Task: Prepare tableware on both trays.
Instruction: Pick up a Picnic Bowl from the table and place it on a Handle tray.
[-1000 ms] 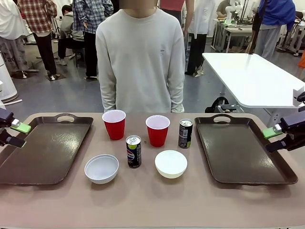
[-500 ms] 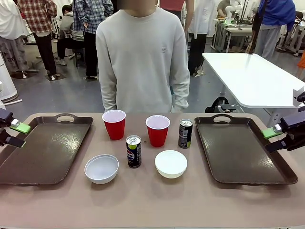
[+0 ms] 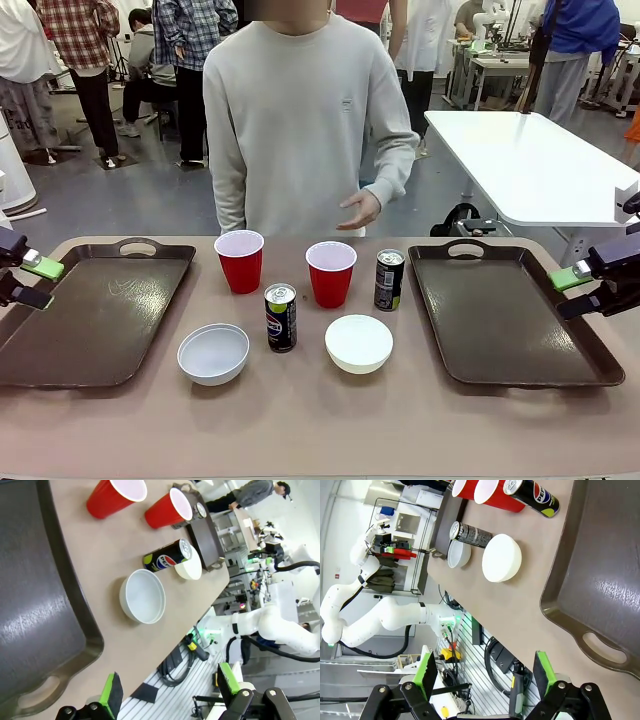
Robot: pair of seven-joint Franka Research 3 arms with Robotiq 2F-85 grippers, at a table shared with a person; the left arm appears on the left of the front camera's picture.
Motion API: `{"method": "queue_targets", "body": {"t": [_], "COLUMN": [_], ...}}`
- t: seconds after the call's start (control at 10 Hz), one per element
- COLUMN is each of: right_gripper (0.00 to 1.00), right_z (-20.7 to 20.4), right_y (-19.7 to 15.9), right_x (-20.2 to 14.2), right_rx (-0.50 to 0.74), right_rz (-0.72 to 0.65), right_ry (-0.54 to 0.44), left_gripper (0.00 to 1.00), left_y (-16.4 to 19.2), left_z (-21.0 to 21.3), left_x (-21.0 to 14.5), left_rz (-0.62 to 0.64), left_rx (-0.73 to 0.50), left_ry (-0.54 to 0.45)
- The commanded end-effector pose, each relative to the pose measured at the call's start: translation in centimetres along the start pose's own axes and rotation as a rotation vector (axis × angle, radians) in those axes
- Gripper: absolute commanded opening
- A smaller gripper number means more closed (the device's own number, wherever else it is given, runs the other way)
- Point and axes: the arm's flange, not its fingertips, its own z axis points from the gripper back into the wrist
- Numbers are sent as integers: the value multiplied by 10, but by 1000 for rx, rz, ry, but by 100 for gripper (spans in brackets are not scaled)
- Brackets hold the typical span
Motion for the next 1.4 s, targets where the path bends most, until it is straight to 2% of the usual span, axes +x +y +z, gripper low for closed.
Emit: {"method": "queue_targets", "body": {"t": [0.0,0.1,0.3,0.4,0.5,0.7,1.0,1.3], "right_gripper": [100,100,100,100,100,100,100,100], "right_z": [0,0,0,0,0,0,0,0], "right_y": [-1,-1,-1,-1,-1,-1,-1,-1], "right_x": [1,1,1,1,1,1,1,1], "right_rx": [14,14,14,14,14,14,14,14], "right_rz": [4,4,4,4,4,4,4,4], "right_ry": [-4,-4,-4,-4,-4,-4,-4,-4], "left_gripper": [100,100,100,100,100,100,100,100], "left_y": [0,-15,-56,-82,-109,-138,-161,-139], "left_z": [0,7,20,17,6,-39,-112,-176], "left_x": [0,7,16,22,29,44,70,78], "left_rz": [0,-15,-42,-66,-100,-130,-179,-195], "left_rx": [0,107,248,359,472,635,850,890], "left_ry": [0,15,63,121,174,216,191,208]}}
